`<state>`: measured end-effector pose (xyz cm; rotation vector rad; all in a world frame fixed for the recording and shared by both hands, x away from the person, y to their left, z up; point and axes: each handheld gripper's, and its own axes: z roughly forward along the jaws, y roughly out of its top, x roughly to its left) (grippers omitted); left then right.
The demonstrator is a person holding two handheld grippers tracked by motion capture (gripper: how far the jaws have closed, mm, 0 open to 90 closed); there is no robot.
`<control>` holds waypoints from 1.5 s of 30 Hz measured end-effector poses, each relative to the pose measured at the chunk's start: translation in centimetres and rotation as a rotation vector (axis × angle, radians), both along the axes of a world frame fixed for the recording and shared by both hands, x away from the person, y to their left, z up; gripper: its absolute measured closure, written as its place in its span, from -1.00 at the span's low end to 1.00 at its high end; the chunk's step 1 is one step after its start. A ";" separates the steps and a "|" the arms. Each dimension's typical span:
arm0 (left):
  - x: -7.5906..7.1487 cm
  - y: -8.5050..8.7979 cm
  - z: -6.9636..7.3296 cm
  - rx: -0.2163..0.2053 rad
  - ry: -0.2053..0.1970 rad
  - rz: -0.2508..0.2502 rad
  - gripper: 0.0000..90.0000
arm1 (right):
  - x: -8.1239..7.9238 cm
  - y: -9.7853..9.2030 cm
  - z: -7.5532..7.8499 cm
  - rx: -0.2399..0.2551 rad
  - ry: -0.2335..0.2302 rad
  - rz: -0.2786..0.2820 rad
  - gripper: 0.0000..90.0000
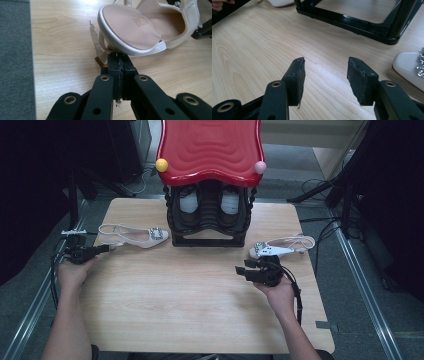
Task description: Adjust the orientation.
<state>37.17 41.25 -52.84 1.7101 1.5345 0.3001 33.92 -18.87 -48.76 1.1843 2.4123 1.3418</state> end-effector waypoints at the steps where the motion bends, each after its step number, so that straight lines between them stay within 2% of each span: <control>1: 0.1 0.1 -0.1 0.001 -0.003 0.005 0.99 | 0.0 0.0 0.0 -0.002 0.002 -0.002 0.10; 4: 0.3 0.4 -0.2 0.024 0.016 0.054 0.99 | -0.1 -0.2 0.0 0.002 0.006 -0.008 0.10; 5: 0.3 0.6 -0.2 0.024 0.019 0.049 0.99 | -0.1 -0.3 0.0 0.002 0.004 -0.010 0.10; 6: 0.4 0.7 -0.3 0.005 0.018 0.053 0.99 | -0.1 -0.3 0.0 0.001 0.003 -0.010 0.10; 10: 0.9 0.0 -0.7 -0.006 0.035 0.012 0.99 | -0.2 -0.4 0.0 0.003 0.005 -0.015 0.11; 12: 1.0 -0.3 -0.9 -0.020 0.042 -0.027 0.99 | -0.2 -0.4 -0.1 0.000 0.004 -0.012 0.10; 14: 1.0 -1.1 -0.8 0.027 0.039 -0.070 0.99 | -0.2 -0.3 -0.1 -0.002 0.001 -0.008 0.10; 18: 0.8 -1.9 -0.4 0.036 0.021 -0.093 0.98 | -0.1 -0.3 0.0 0.001 -0.001 -0.011 0.11; 20: 0.6 -1.8 -0.4 0.017 0.015 -0.087 0.98 | -0.1 -0.4 0.0 0.003 0.001 -0.013 0.10; 23: 0.2 -1.2 -0.2 0.009 0.013 -0.073 0.99 | 0.0 -0.3 0.1 0.003 -0.005 -0.006 0.10; 30: -0.4 0.5 -0.2 -0.013 0.007 -0.011 0.99 | 0.4 0.2 0.0 0.000 -0.006 0.008 0.11; 34: 0.3 1.1 -0.3 0.010 0.016 0.003 1.00 | 0.5 0.6 -0.1 -0.004 -0.001 0.015 0.11; 39: 1.3 1.4 -0.7 0.002 0.027 0.014 1.00 | 0.3 0.6 -0.3 -0.017 0.018 0.006 0.11; 44: 2.4 1.1 -0.9 0.011 0.019 0.010 1.00 | -0.2 0.1 -0.5 -0.019 0.015 -0.010 0.11; 45: 2.6 1.1 -1.0 0.002 0.024 0.009 1.00 | -0.4 0.0 -0.5 -0.022 0.014 -0.014 0.11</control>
